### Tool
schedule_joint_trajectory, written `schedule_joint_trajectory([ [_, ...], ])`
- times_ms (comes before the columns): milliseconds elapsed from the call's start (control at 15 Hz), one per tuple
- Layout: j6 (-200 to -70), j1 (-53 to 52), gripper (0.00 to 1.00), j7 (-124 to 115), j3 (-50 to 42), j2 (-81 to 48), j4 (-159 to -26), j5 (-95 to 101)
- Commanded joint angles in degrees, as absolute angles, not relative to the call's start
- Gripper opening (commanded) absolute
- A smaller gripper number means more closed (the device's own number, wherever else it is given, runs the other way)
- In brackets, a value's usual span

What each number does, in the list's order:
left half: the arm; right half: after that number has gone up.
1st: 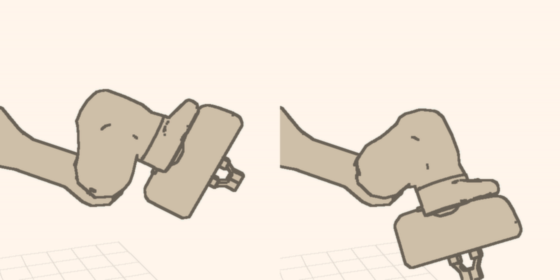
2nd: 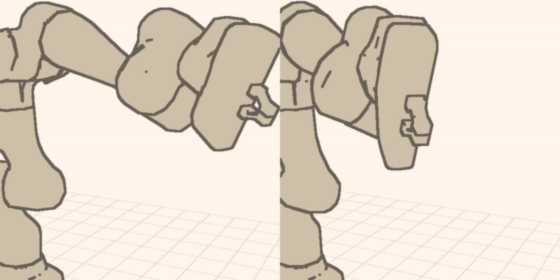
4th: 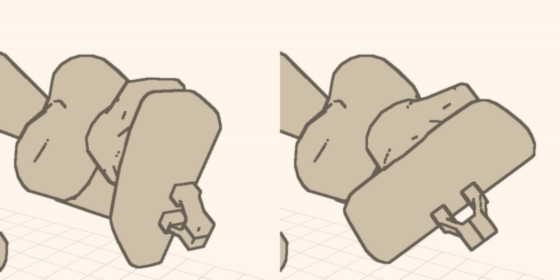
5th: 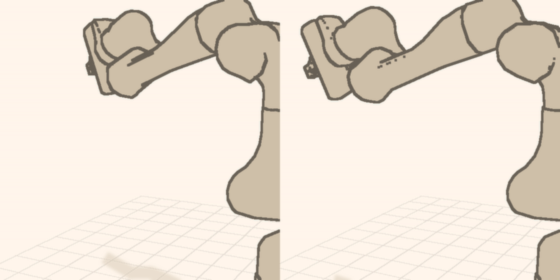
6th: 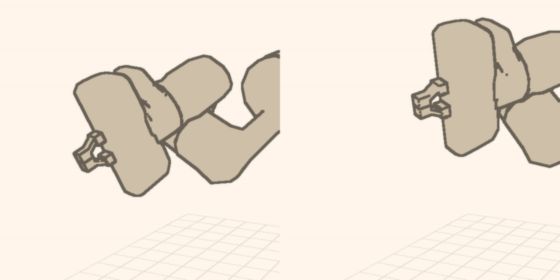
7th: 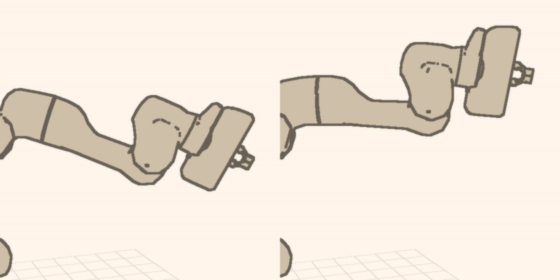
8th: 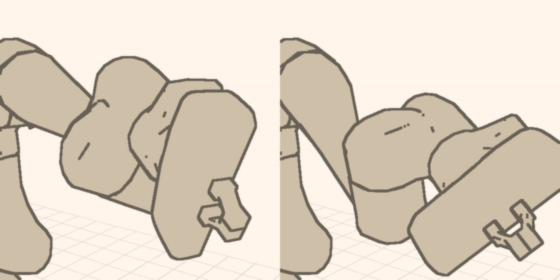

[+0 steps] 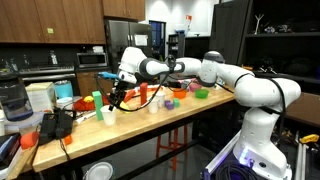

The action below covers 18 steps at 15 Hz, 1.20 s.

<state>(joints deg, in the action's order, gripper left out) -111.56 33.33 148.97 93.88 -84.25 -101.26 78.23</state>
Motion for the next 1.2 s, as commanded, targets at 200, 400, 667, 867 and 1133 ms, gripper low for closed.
schedule_joint_trajectory([
  [200,-110.5,34.0,0.15,149.0,94.9,-84.2,-100.4,78.0],
  [400,-110.2,34.1,0.00,149.0,94.8,-84.3,-100.2,77.9],
  [667,-109.9,33.6,0.01,149.0,94.3,-84.3,-99.5,78.2],
  [867,-109.8,33.7,0.01,149.0,94.3,-84.3,-99.4,78.2],
  [1133,-109.8,33.7,0.01,149.0,94.3,-84.3,-99.4,78.2],
])
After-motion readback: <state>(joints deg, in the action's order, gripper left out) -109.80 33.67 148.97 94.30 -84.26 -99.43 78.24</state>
